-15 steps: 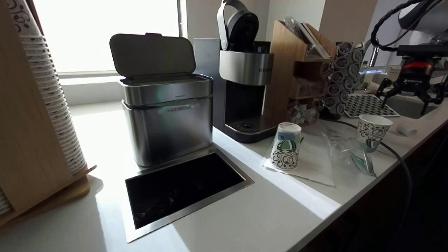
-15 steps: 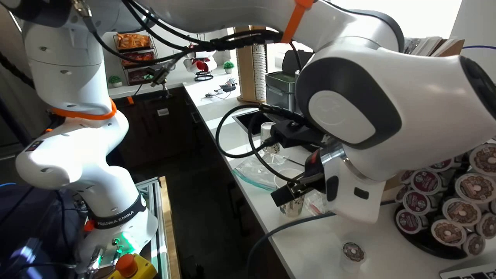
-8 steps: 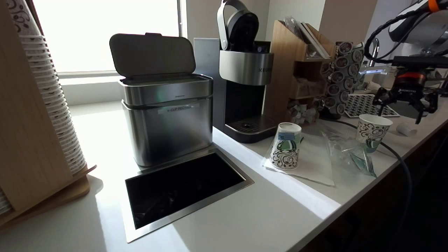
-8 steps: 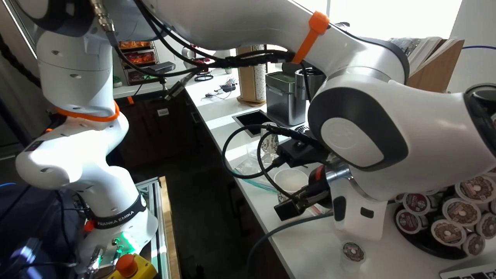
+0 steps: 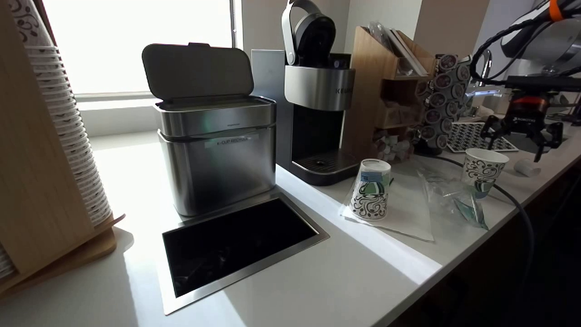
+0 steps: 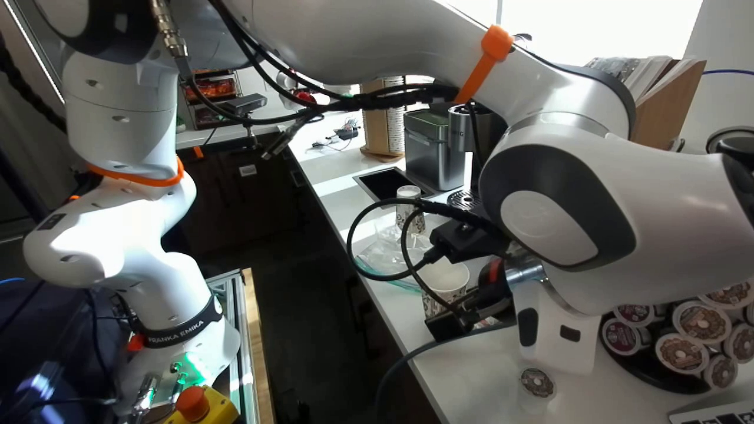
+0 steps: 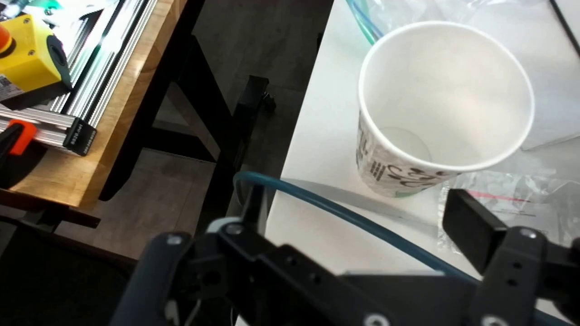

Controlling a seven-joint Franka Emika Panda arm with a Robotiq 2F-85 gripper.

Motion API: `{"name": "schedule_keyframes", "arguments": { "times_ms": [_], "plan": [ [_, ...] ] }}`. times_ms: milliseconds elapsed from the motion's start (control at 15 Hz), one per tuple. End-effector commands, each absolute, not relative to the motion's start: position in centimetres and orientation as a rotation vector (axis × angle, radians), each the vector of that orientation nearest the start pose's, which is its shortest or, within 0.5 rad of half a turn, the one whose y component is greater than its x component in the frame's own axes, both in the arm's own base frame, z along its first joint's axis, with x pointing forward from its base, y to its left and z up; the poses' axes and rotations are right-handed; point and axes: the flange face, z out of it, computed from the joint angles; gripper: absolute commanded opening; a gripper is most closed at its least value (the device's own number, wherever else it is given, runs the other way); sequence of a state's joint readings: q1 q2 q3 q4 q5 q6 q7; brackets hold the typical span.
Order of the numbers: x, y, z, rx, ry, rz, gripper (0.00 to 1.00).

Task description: Stack the cups

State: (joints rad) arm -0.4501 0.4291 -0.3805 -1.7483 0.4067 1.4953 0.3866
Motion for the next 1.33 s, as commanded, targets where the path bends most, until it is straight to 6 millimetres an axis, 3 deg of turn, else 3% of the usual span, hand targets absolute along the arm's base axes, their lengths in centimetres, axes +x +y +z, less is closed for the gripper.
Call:
{"name": "schedule_keyframes", "arguments": {
  "times_ms": [0,467,1267],
  "plan": [
    [43.8,-38.7,29.8,-2.022,1.683,0.743,1.00],
    [45.1,-38.0,27.2,-1.976,1.702,0.686,1.00],
    [45.9,-34.9,24.9,-1.978,1.688,0.751,1.00]
  ]
}}
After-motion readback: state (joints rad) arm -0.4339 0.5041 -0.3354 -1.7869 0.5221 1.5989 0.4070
